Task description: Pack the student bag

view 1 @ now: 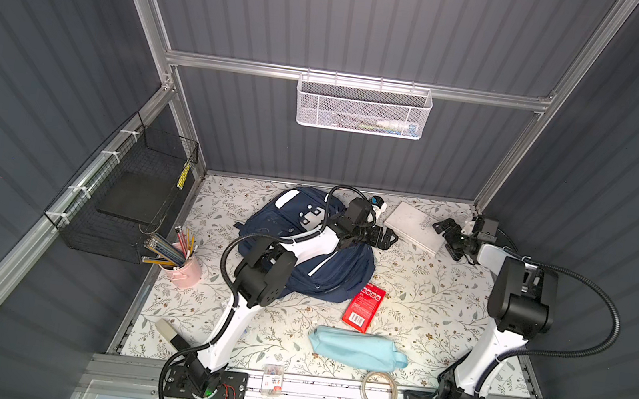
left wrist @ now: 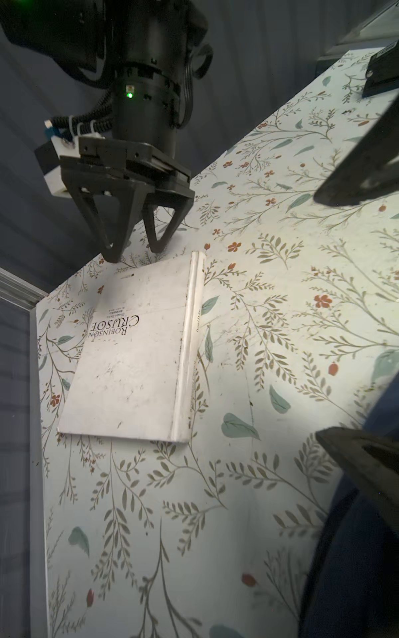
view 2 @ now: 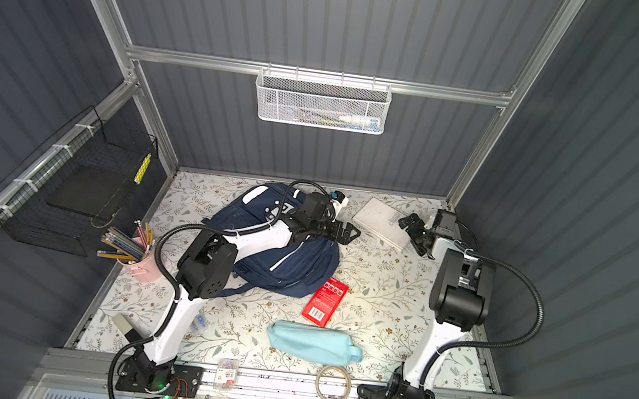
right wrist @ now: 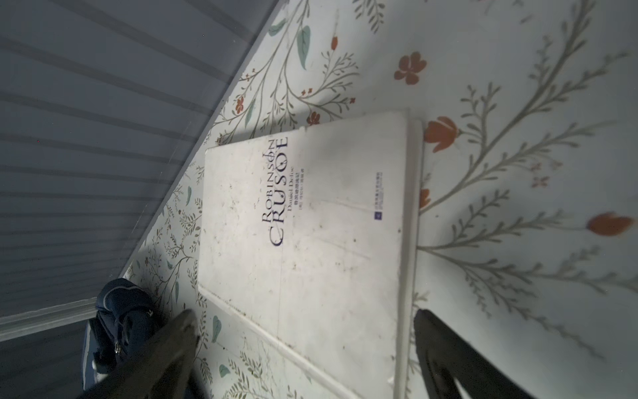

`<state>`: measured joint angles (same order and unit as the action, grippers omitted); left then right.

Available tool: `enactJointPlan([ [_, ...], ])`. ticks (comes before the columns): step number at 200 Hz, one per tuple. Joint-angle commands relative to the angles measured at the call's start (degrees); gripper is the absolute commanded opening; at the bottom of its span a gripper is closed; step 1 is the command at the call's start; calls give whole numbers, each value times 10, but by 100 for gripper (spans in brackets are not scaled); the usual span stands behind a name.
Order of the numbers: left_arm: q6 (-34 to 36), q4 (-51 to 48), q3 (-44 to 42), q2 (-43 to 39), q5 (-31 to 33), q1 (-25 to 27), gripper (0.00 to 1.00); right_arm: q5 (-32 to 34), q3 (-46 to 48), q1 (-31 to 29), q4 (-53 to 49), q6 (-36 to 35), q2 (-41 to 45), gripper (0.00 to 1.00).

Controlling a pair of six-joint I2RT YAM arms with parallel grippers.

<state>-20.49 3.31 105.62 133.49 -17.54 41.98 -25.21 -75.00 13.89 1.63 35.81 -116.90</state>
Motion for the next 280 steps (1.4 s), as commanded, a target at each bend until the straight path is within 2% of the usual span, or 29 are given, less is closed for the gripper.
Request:
enactJointPlan([
  [1, -7, 50, 48, 32, -22, 3, 100, -26, -37, 6, -35, 19, -25, 94],
  [26, -1, 50, 102, 84, -19, 2, 100, -20, -61, 9, -103, 20, -40, 91],
  [40, -6, 60, 123, 107, -17, 1, 100, -9, -87, 8, -169, -3, -50, 89],
  [51, -7, 66, 132, 122, 29, 2, 100, 4, -109, 6, -227, -28, -58, 86],
  [67, -3, 87, 138, 138, 69, 1, 100, 53, -163, 1, -349, -78, -76, 82],
  [72, -2, 95, 140, 142, 81, 1, 100, 91, -180, -2, -384, -92, -81, 80],
  [92, 4, 143, 137, 155, 105, 1, 100, 172, -221, -24, -464, -140, -93, 75],
  [104, 8, 163, 154, 174, 99, 1, 100, 173, -232, -32, -469, -153, -97, 74],
  [125, 11, 180, 198, 211, 78, -1, 100, 68, -216, -26, -413, -131, -98, 73],
  [130, 8, 183, 209, 219, 77, -2, 100, 38, -209, -25, -396, -126, -95, 71],
  [159, -49, 209, 260, 274, 38, -22, 100, -10, -202, -28, -353, -105, -92, 59],
  [172, -70, 209, 281, 296, 40, -28, 100, 15, -217, -28, -387, -103, -97, 56],
  [193, -52, 167, 317, 318, 66, -27, 100, 82, -224, -27, -435, -113, -95, 50],
  [214, -54, 175, 330, 333, 65, -27, 100, 92, -248, -30, -490, -133, -108, 34],
  [280, -70, 202, 321, 334, 57, -29, 100, 130, -328, -59, -622, -182, -170, 32],
])
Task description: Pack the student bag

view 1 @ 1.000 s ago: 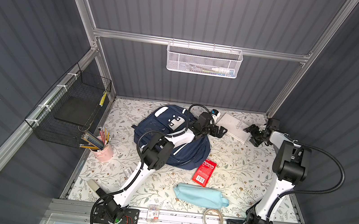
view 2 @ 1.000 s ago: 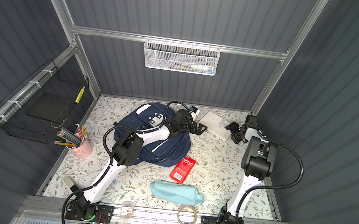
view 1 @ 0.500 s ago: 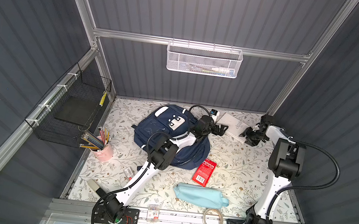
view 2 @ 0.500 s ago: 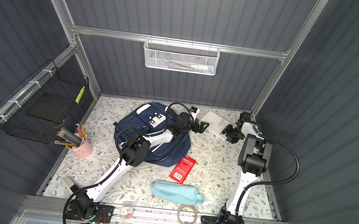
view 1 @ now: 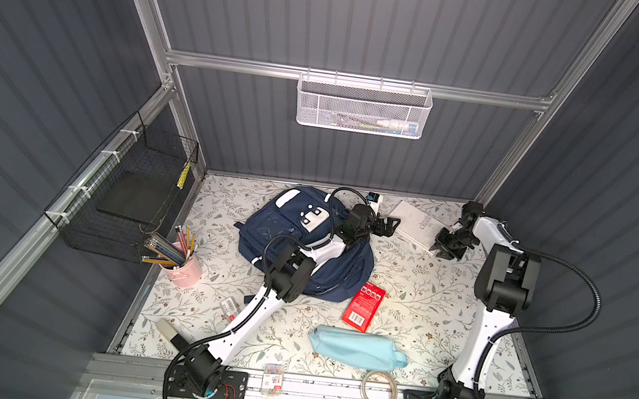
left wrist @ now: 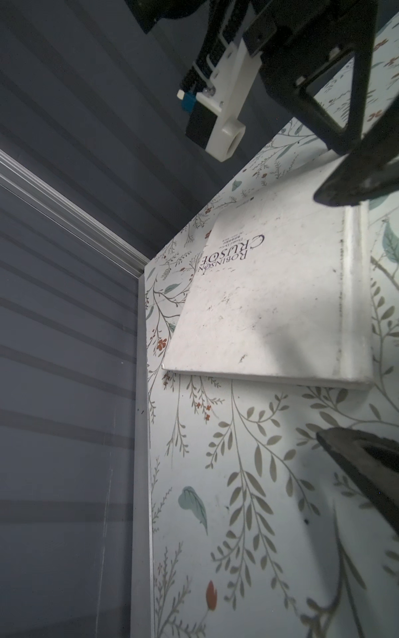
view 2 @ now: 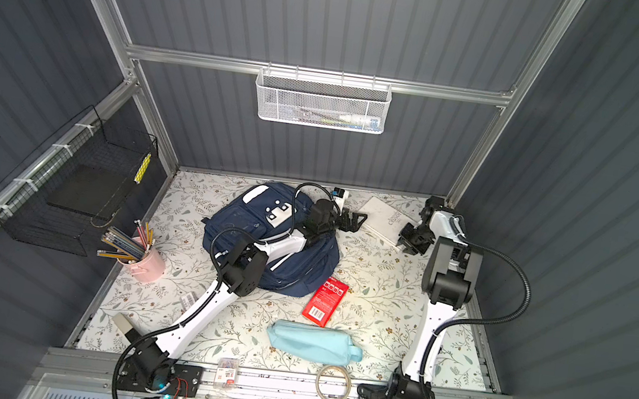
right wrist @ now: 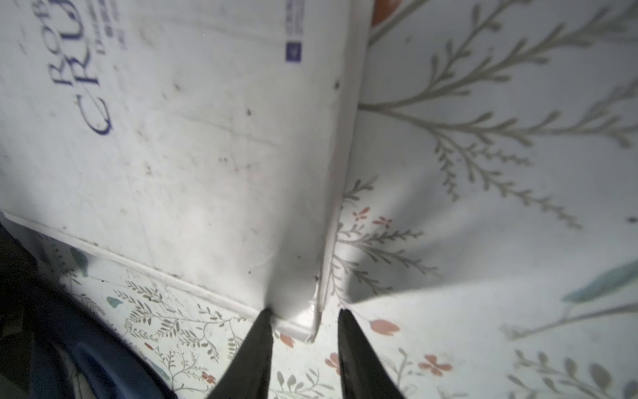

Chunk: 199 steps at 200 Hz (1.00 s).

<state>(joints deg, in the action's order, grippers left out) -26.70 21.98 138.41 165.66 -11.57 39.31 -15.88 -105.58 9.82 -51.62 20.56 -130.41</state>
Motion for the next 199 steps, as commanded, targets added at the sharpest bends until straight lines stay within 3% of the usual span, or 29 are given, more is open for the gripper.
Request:
enactJointPlan([
  [1, -8, 17, -9, 12, -3, -2, 100, 36, -23, -19, -90, -30, -35, 32],
  [16, -6, 25, -23, 2, -2, -2, 100, 15, -1, -18, -50, -25, -8, 32],
  [33, -14, 31, -23, 5, -5, -2, 100, -57, 32, -4, 24, 2, 31, 26],
  [50, -29, 38, -23, 7, -17, -2, 100, -65, 14, -3, 43, 7, 51, 29],
  [82, -70, 93, -76, -23, -33, -1, 100, 24, 39, 12, 158, 51, 95, 60],
  [123, -110, 150, -167, -80, -59, 2, 100, -3, -36, 35, 202, 64, 34, 85],
  [156, -118, 163, -226, -117, -96, 5, 100, 0, -107, 42, 201, 73, -29, 85],
  [199, -142, 194, -288, -139, -117, 7, 100, -71, -152, 54, 243, 96, -84, 83],
])
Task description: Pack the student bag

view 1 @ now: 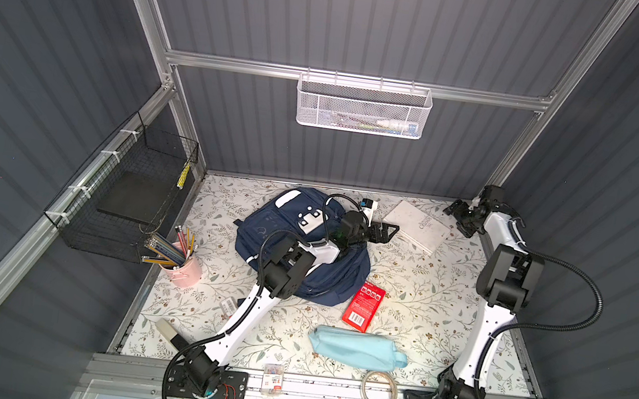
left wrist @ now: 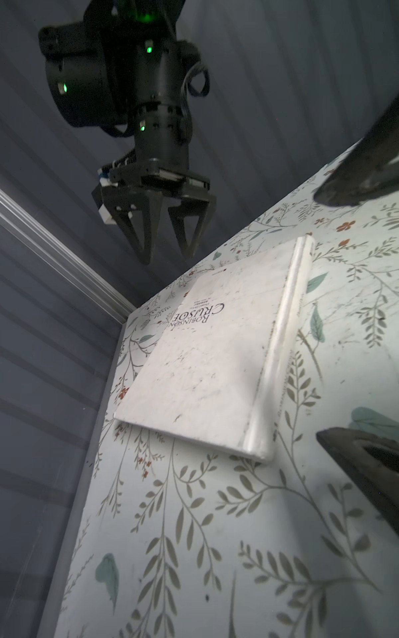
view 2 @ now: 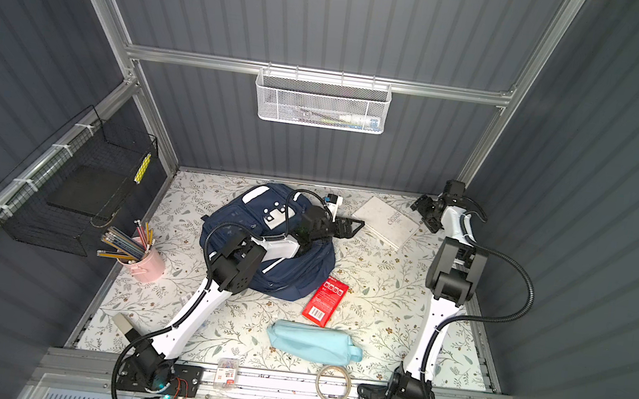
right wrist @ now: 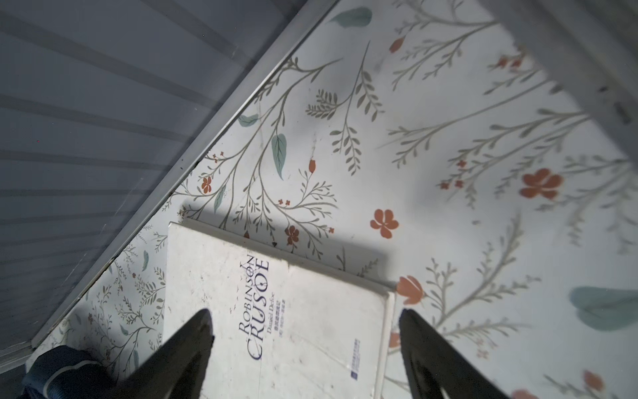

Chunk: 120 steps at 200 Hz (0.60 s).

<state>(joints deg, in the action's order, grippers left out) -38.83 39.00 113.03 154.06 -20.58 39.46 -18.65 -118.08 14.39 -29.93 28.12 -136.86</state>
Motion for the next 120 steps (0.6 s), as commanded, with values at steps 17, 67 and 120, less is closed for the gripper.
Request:
enactJointPlan([
  [17, -26, 31, -42, -26, -31, 8, 100, -36, -67, 11, 13, 20, -50, 83],
  [67, -27, 22, -48, -42, -48, 24, 100, -106, -202, 21, -47, 40, -150, 83],
  [120, -24, 1, -103, -82, -25, 26, 100, -190, -205, 19, -88, 37, -180, 81],
])
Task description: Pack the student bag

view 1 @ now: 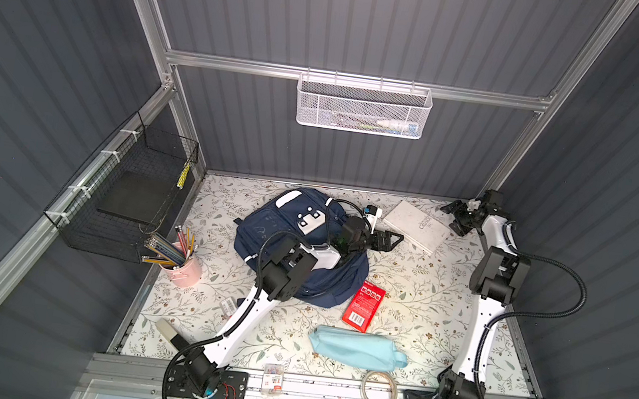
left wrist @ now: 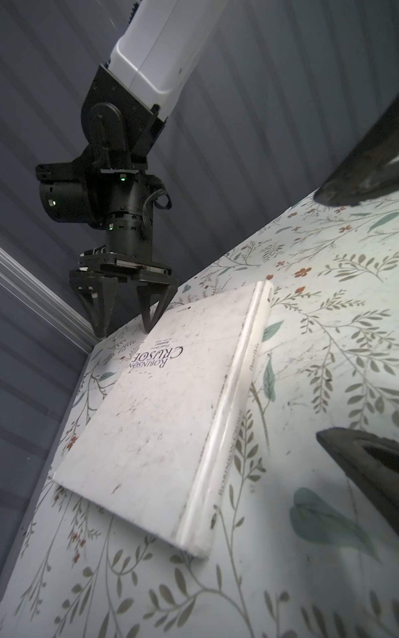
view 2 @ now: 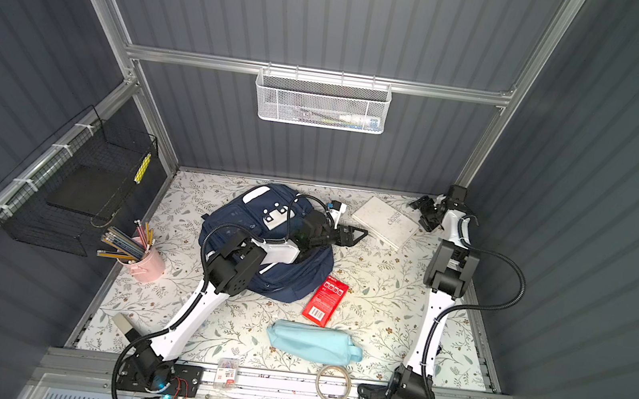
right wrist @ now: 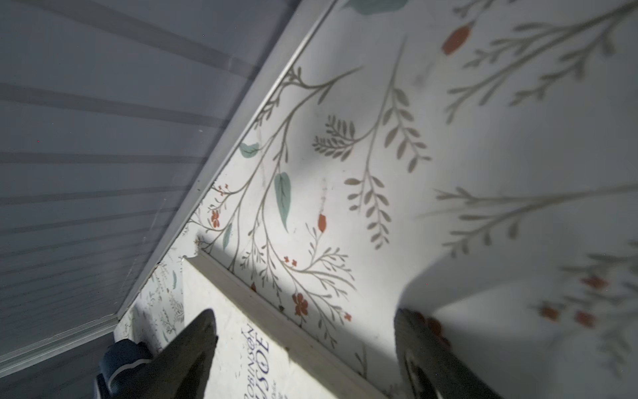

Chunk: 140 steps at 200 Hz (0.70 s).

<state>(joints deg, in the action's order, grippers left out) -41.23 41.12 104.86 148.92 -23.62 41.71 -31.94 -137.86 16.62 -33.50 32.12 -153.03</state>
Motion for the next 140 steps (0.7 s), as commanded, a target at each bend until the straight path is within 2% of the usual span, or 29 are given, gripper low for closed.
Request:
enactJointPlan([
  [1, 0, -21, -22, -32, 6, 4, 100, -58, -6, -4, -54, -4, -18, 81],
  [17, 4, -35, -29, -39, 21, 4, 100, -72, 11, -6, -77, -21, -9, 81],
  [37, 14, -73, -26, -42, 70, 4, 100, -93, 54, -5, -107, -55, 16, 78],
  [58, 16, -73, -9, -31, 94, 4, 100, -67, 68, -10, -181, -112, 40, 76],
  [75, 17, -98, 32, -10, 90, 3, 100, -66, 105, -20, -218, -155, 72, 74],
  [93, 25, -108, 51, -2, 114, 2, 100, -57, 175, -40, -244, -216, 122, 72],
  [106, 29, -117, 67, 6, 127, 1, 100, -78, 242, -54, -246, -256, 166, 69],
  [124, 34, -143, 98, 21, 134, -1, 100, -56, 347, -54, -166, -221, 235, 69],
  [140, 36, -178, 126, 34, 139, -3, 100, -40, 376, -31, -118, -172, 259, 69],
])
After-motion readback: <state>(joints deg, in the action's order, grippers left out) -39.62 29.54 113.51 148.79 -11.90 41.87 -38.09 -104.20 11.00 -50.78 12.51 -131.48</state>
